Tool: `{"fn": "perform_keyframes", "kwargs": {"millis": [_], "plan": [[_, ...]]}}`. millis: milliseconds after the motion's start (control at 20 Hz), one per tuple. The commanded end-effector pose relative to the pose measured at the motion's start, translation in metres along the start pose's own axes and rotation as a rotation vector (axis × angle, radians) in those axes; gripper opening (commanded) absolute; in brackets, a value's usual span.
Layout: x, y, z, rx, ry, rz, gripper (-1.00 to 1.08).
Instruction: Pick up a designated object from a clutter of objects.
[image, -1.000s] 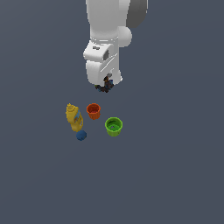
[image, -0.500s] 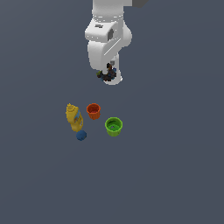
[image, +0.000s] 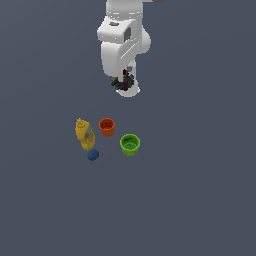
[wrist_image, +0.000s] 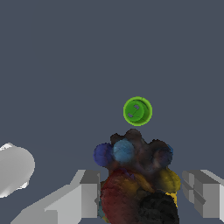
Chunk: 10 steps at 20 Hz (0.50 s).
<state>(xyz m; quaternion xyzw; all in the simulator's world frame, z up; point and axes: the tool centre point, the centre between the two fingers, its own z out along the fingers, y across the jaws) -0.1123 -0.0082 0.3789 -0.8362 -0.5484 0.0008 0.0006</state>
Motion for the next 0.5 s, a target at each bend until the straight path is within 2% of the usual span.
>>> {"fn": "perform_keyframes", "kwargs": {"millis": [0, 450], "plan": [[0.002, 0.000, -0.004, -0.002, 0.000, 0.000, -1.00], [0.012, 0.001, -0.022, -0.002, 0.000, 0.000, -1.00]]}}
